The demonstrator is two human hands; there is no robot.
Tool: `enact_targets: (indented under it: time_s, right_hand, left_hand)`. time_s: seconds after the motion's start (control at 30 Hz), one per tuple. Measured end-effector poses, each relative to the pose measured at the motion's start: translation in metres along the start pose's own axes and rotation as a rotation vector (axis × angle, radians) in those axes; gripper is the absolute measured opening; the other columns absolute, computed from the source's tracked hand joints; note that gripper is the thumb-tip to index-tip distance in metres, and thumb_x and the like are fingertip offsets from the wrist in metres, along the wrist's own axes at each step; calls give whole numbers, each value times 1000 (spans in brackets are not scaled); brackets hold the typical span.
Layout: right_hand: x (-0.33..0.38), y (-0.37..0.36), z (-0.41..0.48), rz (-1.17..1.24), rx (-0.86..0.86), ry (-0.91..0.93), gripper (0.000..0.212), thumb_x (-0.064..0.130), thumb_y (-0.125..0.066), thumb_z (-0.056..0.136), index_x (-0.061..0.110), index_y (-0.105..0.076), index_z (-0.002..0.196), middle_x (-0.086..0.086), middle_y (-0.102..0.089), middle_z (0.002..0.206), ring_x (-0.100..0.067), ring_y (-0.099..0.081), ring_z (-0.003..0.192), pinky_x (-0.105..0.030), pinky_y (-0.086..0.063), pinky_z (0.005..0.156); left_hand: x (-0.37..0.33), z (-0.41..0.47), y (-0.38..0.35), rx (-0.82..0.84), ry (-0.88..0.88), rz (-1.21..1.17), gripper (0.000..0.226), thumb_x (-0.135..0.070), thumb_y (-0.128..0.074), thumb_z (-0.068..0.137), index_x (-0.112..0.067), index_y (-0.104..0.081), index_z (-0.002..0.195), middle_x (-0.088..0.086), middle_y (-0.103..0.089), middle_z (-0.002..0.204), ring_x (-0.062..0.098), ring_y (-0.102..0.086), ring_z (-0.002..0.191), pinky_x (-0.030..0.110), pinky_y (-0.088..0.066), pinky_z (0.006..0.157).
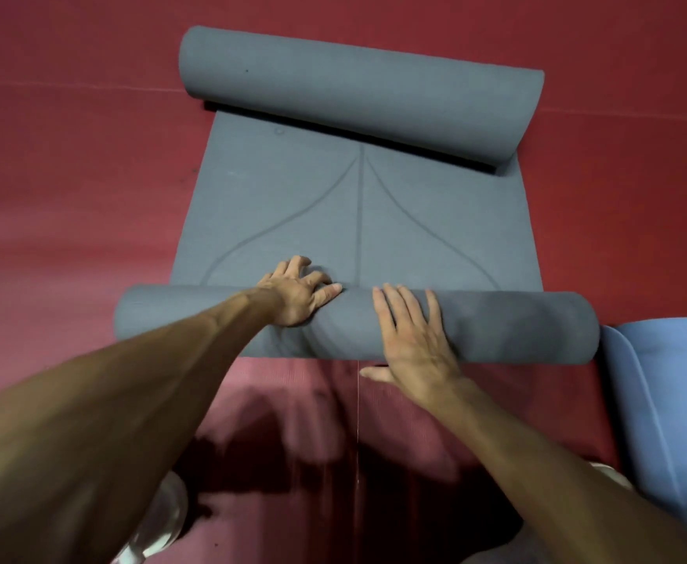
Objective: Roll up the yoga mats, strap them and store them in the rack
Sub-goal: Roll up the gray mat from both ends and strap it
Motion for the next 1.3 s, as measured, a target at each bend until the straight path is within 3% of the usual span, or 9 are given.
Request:
enact_targets:
  time_s: [0.2,0.3,0.4,0.57,0.7,0.87,1.03,1.17,1.3]
  right_hand:
    - [-7,-3,21,-39,114,-31,137,67,-85,34,9,-32,145,-17,-50,136,-35,-47,128,-61,-34,102]
    - [-10,2,32,-29,219,7,130,55,-85,55,15,-10,153,-11,-26,152,-31,-22,143,-57,-18,111]
    - [-15,6,40,-68,190,22,116,46,-85,54,18,-24,149,-8,-40,139,-28,-40,128,-51,-28,103]
    - [-18,12,48,2,209,15,108,47,-80,53,22,-26,143,-1,-45,130,-24,-44,118,-44,-30,98]
    - [-17,14,49,29,243,26,106,48,-79,53,22,-28,142,-1,-46,130,-25,-45,118,-45,-32,95]
    - [-7,26,46,96,376,15,104,51,-79,51,22,-31,138,-1,-48,131,-25,-46,120,-46,-36,96]
    - [-7,28,22,183,568,23,104,51,-82,48,24,-35,137,-1,-52,129,-25,-50,119,-45,-38,95]
    - [1,19,2,188,595,32,111,54,-83,47,26,-30,141,-1,-49,131,-25,-46,122,-49,-35,100]
    - [-2,22,6,202,566,39,117,60,-84,46,26,-28,144,-2,-47,135,-25,-43,126,-48,-32,101]
  left_hand:
    - [5,22,4,-37,-3,-38,52,-54,-25,99,-26,-46,136,6,-25,147,24,-25,138,40,-21,115]
    - [9,29,6,-157,0,-146,46,-49,-35,97,-22,-46,133,6,-31,137,28,-46,124,42,-34,108]
    - [10,24,11,-169,-14,-162,43,-46,-35,97,-23,-48,131,6,-39,132,29,-55,114,42,-39,102]
    - [4,0,9,-174,-47,103,47,-44,-18,102,-24,-51,129,3,-54,134,22,-47,125,38,-31,104]
    - [4,-24,-2,-270,-97,199,49,-42,-21,103,-20,-36,143,3,-44,142,23,-40,131,33,-23,109]
    - [13,-65,-6,-218,-89,218,81,-60,-6,82,-18,-23,149,5,-31,148,22,-28,136,35,-12,115]
    - [3,-93,-41,-113,-97,242,77,-64,-19,93,-17,-8,153,2,-18,156,21,-11,145,41,-1,118]
    - [-5,-101,-66,-131,-45,257,103,-76,5,67,-18,-9,152,-1,-18,156,21,-13,143,42,-1,117]
    - [-4,-93,-57,-91,-26,161,83,-74,-19,86,-22,-12,151,-4,-19,154,19,-14,142,41,-4,118]
Point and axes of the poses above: each hand's wrist, its own z-axis towards the middle knuckle, its own y-axis out of the back of the hand, x = y × z, the point moved 2 cm from there along z, towards the middle knuckle
